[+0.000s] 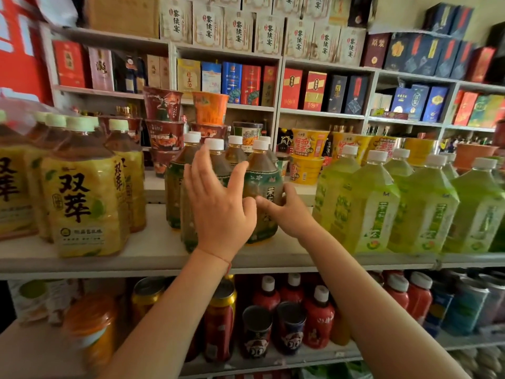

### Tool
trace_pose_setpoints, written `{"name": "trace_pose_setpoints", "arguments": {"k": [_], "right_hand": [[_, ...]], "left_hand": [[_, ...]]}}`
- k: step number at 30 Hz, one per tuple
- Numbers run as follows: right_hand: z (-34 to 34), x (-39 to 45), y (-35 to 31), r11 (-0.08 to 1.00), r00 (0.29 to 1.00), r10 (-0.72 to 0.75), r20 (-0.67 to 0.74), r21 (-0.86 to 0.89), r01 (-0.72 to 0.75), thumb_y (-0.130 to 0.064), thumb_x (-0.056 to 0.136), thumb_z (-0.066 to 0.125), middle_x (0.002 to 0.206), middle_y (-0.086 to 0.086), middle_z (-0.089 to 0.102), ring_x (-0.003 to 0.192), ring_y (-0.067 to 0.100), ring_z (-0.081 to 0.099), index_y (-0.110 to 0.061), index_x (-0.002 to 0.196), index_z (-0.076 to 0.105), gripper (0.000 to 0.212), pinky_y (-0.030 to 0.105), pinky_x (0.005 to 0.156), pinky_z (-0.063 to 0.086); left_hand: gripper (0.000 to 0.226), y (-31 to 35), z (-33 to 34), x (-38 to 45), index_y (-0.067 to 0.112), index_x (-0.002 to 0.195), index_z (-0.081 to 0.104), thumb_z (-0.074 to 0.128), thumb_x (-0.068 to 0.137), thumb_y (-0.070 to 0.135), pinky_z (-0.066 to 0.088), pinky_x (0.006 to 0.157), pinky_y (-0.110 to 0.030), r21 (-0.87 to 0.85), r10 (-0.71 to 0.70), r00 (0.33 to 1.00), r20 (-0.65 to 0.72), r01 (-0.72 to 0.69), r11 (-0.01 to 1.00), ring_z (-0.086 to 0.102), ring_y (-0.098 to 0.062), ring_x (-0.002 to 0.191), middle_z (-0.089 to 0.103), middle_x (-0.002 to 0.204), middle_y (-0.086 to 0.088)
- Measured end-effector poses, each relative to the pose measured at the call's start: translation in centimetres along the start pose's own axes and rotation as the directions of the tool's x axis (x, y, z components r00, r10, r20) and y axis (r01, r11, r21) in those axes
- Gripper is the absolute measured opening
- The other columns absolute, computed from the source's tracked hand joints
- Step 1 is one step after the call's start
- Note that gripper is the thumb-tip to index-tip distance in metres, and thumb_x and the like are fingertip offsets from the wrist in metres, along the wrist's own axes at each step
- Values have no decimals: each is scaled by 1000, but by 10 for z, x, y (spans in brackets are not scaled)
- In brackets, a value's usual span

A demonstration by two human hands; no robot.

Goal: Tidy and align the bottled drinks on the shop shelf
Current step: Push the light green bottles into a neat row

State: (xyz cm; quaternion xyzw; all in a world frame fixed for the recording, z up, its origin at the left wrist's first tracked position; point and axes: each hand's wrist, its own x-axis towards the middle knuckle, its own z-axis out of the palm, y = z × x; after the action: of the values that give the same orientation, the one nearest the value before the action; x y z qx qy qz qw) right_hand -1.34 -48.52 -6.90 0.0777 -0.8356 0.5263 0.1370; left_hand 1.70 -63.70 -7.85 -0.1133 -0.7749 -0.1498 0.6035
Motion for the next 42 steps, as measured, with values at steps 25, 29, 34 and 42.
{"name": "trace_pose_setpoints", "arguments": {"k": [25,29,34,42], "right_hand": [[0,96,3,999,989,-36,-140,-29,33,-33,91,63,124,5,59,112,26,59,-21,142,44,56,42,93,53],[4,101,6,997,995,57,-87,-38,-61,-28,80,80,138,10,53,124,30,54,-15,148,30,85,44,102,48],[-7,107,6,957,976,215,-15,200,-208,-19,67,91,140,9,52,130,28,51,-14,148,30,102,44,106,46],[-6,90,-3,946,958,283,-47,181,-271,-29,68,91,133,7,51,126,29,51,-14,138,39,89,40,98,50]], "left_hand": [[46,26,49,44,20,109,57,69,81,54,54,82,-42,105,-84,970,230,61,993,57,-34,98,46,130,-22],[45,18,41,42,23,106,54,70,75,52,54,86,-45,33,-95,965,244,89,995,55,-31,100,46,129,-18],[42,16,35,38,24,109,57,66,78,50,52,92,-47,-22,-71,968,242,79,997,52,-31,109,48,126,-15],[41,17,31,36,25,113,56,68,80,49,49,97,-46,-2,-95,955,281,99,995,51,-33,114,48,131,-16]]}}
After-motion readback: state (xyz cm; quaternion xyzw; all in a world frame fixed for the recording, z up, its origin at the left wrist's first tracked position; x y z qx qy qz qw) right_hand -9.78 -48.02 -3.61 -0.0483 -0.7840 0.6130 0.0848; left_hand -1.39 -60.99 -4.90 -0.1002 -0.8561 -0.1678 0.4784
